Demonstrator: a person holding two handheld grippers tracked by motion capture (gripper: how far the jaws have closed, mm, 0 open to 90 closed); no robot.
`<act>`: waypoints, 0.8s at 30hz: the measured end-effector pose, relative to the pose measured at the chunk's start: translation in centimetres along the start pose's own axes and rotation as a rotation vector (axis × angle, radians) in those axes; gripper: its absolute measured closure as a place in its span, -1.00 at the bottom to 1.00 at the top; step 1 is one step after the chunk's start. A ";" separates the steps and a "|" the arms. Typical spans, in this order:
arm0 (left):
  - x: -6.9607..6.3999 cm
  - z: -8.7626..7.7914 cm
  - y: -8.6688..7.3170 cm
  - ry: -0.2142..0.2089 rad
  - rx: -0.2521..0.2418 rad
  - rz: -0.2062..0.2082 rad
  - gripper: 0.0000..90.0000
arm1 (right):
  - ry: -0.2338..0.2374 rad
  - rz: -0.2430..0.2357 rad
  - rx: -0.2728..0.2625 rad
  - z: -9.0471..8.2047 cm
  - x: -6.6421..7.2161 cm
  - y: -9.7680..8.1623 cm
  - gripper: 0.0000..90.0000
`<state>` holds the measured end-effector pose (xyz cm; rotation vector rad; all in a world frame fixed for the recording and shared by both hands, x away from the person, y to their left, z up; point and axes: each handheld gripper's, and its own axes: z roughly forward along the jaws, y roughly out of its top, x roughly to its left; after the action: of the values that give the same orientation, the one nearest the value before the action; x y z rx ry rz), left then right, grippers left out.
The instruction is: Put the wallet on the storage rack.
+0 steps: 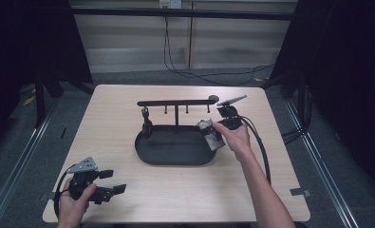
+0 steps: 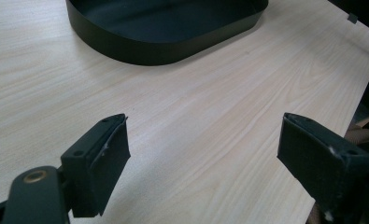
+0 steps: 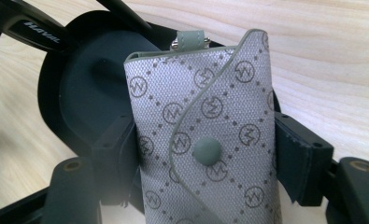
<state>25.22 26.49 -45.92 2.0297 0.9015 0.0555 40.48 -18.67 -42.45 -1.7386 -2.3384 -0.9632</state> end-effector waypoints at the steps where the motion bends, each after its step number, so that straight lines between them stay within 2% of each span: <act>1: 0.0 0.0 0.0 0.001 -0.001 0.001 -0.63 | 0.003 0.002 0.002 0.2 0.0 0.0 -0.32; 15: 0.1 0.0 0.0 -0.004 -0.005 -0.004 -0.63 | 0.030 0.029 0.000 3.6 0.2 -0.5 -0.32; 18: 0.1 0.0 0.0 -0.006 -0.004 -0.005 -0.63 | 0.023 0.028 0.010 4.0 0.4 -0.5 -0.32; 20: 0.1 0.0 0.0 -0.006 -0.005 -0.008 -0.63 | 0.013 0.012 0.015 4.2 0.5 -0.5 -0.32; 24: 0.1 0.0 0.0 -0.007 -0.004 -0.004 -0.63 | -0.011 0.033 0.021 5.0 0.5 -0.7 -0.32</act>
<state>25.27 26.57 -45.97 2.0230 0.9008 0.0482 41.17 -15.77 -46.51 -1.7730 -2.3103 -0.9233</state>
